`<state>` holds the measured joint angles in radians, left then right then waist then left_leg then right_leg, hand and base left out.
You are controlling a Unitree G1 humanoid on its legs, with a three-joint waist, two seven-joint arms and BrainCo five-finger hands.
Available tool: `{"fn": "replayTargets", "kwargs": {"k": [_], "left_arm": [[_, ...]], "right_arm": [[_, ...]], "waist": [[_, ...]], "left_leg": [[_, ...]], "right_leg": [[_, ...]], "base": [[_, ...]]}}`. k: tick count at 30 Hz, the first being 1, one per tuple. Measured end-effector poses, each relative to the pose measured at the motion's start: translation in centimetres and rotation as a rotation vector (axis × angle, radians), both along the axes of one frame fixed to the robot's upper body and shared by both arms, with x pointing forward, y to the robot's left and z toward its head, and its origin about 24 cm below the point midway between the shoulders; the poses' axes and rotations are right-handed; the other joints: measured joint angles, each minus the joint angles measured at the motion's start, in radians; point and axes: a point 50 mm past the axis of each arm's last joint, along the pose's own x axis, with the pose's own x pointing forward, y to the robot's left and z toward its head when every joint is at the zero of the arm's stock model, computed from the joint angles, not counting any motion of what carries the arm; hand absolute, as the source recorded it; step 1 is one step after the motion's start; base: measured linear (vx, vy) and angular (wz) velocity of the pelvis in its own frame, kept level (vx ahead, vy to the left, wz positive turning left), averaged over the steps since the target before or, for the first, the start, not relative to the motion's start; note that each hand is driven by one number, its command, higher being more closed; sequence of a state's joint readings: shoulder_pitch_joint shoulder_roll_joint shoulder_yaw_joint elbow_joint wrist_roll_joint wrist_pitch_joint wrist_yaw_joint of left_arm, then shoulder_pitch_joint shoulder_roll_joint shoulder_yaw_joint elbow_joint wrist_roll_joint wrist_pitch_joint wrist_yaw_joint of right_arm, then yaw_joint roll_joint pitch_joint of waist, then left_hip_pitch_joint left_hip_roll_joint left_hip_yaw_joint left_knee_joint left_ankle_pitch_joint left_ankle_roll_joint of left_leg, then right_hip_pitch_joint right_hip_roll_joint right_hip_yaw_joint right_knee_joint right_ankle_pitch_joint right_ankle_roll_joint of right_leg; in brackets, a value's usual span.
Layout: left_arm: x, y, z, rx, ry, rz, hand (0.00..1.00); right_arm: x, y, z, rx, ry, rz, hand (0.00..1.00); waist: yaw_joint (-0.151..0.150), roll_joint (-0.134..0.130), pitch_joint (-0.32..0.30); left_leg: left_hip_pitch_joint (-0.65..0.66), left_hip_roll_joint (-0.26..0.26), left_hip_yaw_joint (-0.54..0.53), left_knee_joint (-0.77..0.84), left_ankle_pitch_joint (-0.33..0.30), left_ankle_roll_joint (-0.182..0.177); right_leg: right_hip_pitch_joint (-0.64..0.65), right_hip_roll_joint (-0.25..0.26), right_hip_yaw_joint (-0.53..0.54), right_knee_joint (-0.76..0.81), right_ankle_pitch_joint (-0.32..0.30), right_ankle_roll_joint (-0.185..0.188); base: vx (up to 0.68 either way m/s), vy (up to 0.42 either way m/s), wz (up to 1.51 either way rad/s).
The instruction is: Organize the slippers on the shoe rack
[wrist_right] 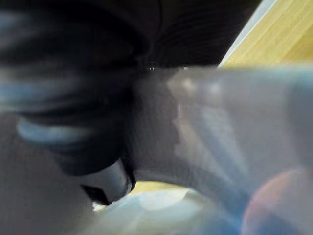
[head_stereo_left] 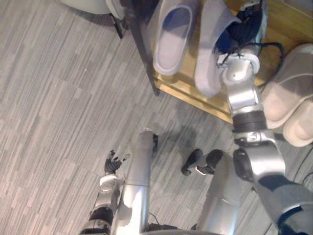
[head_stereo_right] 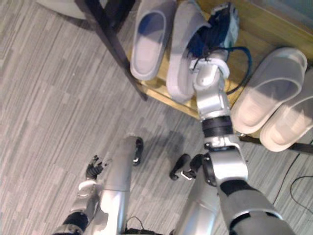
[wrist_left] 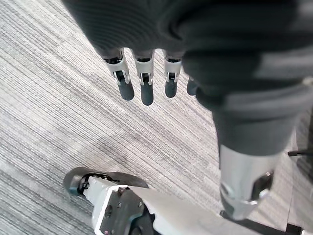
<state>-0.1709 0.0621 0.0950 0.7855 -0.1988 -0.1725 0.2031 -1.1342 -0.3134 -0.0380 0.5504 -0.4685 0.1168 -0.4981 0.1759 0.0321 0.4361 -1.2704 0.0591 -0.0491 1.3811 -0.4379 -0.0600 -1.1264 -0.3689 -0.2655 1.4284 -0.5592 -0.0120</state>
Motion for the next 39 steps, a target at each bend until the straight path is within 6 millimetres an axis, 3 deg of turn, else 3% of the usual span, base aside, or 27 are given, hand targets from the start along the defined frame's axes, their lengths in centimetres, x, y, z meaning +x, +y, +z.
{"fn": "replayTargets", "kwargs": {"k": [9, 16, 19, 30, 36, 39], "left_arm": [[0.2, -0.2, 0.1, 0.005, -0.003, 0.001, 0.0], [0.1, 0.1, 0.0, 0.004, 0.003, 0.034, 0.0], [0.1, 0.2, -0.1, -0.009, 0.006, 0.045, 0.0], [0.4, 0.2, 0.4, -0.017, -0.024, 0.047, 0.0], [0.3, 0.4, 0.4, -0.022, -0.027, 0.048, 0.0], [0.3, 0.5, 0.4, -0.032, -0.024, 0.053, 0.0]], "right_arm": [[0.5, 0.0, -0.2, 0.026, 0.016, -0.012, 0.0], [0.7, 1.4, -0.9, 0.066, 0.032, 0.042, 0.0], [0.4, 1.7, -3.0, 0.079, 0.062, 0.059, 0.0], [-0.6, 1.8, -6.5, 0.116, 0.11, 0.108, 0.0], [-1.0, 1.2, -9.2, 0.308, 0.141, 0.163, 0.0], [-1.4, 1.6, -11.7, 0.489, 0.169, 0.251, 0.0]], "waist": [[0.007, 0.0, 0.0], [0.005, 0.0, 0.0], [0.005, -0.003, -0.005], [-0.004, -0.005, -0.029], [-0.011, -0.006, -0.03], [-0.018, -0.008, -0.028]], "left_leg": [[0.004, 0.0, -0.001, -0.009, 0.005, -0.007], [0.031, 0.013, 0.003, -0.023, 0.006, -0.009], [0.071, 0.017, 0.01, -0.048, 0.007, -0.01], [0.149, 0.024, 0.012, -0.107, 0.01, -0.014], [0.176, 0.028, 0.014, -0.126, 0.01, -0.014], [0.185, 0.028, 0.014, -0.138, 0.011, -0.014]], "right_leg": [[0.0, 0.0, -0.001, -0.001, -0.002, -0.004], [0.018, 0.014, 0.001, -0.016, 0.002, -0.011], [0.053, 0.018, 0.0, -0.041, 0.005, -0.013], [0.129, 0.032, -0.01, -0.102, 0.014, -0.006], [0.155, 0.039, -0.012, -0.126, 0.019, -0.001], [0.164, 0.041, -0.014, -0.136, 0.02, 0.0]], "base": [[0.0, 0.0, 0.0], [-0.01, -0.002, -0.04], [-0.01, 0.004, -0.04], [0.0, 0.0, 0.0], [0.0, -0.001, -0.01], [0.0, 0.0, 0.0]]}}
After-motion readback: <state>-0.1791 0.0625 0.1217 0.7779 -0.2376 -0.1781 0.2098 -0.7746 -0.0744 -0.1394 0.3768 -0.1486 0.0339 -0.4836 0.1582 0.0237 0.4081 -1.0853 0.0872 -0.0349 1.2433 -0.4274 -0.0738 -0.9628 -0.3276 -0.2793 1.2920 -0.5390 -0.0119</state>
